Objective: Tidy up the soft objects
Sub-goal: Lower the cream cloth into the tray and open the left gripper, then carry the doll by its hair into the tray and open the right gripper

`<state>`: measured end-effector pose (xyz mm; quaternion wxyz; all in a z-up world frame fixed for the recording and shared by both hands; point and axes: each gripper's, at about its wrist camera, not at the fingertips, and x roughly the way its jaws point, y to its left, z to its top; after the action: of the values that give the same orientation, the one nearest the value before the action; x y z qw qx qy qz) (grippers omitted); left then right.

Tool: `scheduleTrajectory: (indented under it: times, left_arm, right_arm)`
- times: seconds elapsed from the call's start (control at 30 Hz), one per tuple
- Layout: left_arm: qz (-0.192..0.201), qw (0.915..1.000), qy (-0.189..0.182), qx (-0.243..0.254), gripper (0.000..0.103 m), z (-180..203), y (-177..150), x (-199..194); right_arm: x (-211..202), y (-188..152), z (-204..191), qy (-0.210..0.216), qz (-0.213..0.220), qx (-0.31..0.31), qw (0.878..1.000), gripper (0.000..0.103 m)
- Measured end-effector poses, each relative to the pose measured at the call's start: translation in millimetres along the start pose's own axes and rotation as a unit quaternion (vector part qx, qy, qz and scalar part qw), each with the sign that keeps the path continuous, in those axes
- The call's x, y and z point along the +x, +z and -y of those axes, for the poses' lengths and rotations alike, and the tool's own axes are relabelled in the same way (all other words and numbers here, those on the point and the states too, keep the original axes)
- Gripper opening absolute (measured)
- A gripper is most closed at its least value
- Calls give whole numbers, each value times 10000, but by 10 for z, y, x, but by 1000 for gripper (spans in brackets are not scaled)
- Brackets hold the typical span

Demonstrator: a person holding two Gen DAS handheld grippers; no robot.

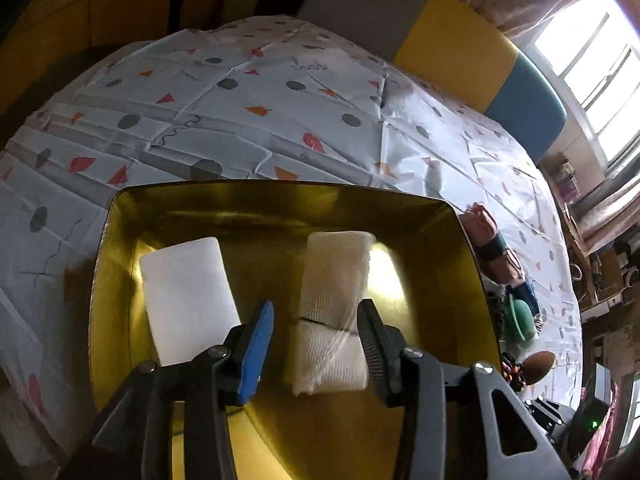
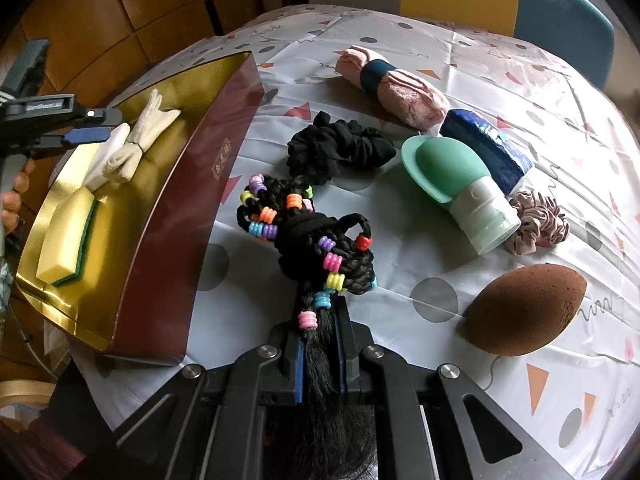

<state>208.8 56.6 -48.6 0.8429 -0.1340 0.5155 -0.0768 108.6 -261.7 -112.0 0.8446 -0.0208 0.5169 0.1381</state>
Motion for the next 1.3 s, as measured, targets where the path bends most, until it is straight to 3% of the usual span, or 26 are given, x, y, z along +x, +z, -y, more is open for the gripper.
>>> scheduleTrajectory:
  times: [0.27, 0.5, 0.8, 1.07, 1.3]
  left_arm:
    - [618, 9969, 359, 334, 44, 19, -470, -570]
    - [729, 9957, 255, 507, 44, 68, -921, -810]
    - [852, 9931, 223, 771, 46, 189, -1123, -943]
    - [922, 9924, 306, 758, 46, 178, -1167, -1006]
    - [1037, 9914, 322, 734, 50, 102, -1200, -1095]
  right_arm:
    - [-7, 0, 22, 44, 11, 90, 9999, 12]
    - [-130, 34, 111, 51, 95, 478, 9988, 12]
    - [-568, 54, 203, 316, 569, 1066, 9922, 12]
    - [-754, 324, -366, 641, 847, 534, 9929, 12]
    - [-459, 721, -988, 591, 634, -117, 9962, 12]
